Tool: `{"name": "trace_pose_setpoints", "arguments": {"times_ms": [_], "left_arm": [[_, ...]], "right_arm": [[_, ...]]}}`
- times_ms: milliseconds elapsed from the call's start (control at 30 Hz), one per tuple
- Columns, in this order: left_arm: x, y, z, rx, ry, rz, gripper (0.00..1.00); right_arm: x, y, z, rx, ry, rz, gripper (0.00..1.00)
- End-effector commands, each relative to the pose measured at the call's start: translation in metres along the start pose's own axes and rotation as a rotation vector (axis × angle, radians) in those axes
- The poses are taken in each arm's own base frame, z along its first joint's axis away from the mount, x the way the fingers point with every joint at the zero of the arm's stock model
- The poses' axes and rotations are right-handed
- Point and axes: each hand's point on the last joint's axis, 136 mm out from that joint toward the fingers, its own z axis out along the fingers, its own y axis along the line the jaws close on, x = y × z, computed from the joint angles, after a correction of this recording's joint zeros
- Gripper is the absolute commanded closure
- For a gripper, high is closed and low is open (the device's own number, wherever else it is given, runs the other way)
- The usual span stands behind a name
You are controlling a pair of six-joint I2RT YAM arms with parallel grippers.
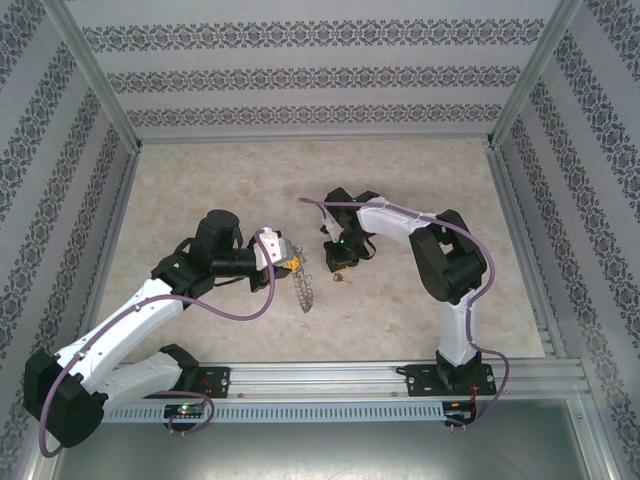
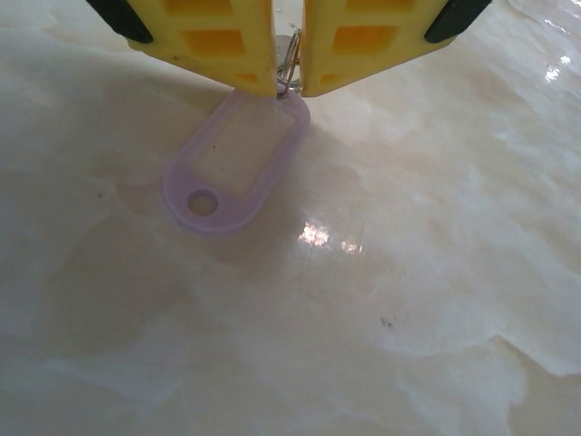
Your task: Put the keys on the keyring
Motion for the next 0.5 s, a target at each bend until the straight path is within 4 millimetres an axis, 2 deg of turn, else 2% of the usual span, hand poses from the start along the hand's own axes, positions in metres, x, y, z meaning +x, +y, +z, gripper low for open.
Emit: {"name": "trace_pose_setpoints", "arguments": {"times_ms": [0, 200, 367, 467], "left_arm": [[-0.006, -0.002, -0.001, 0.006, -0.019, 0.014, 1.00], [-0.005, -0.003, -0.001, 0.008, -0.016, 0.013, 1.00], [-0.004, -0.003, -0.001, 0.007, -0.015, 0.012, 1.00], [-0.006, -0.002, -0.001, 0.003, -0.017, 0.015, 1.00]], "right_arm": [[0.007, -0.004, 0.002, 0.034, 0.033, 0.011, 0.84], [0.008, -0.003, 0.001, 0.026, 0.022, 0.008, 0.85], [0.008, -0.004, -0.002, 0.030, 0.019, 0.011, 0.94], [0.008, -0.001, -0.015, 0.025, -0.017, 0.005, 0.99]]}}
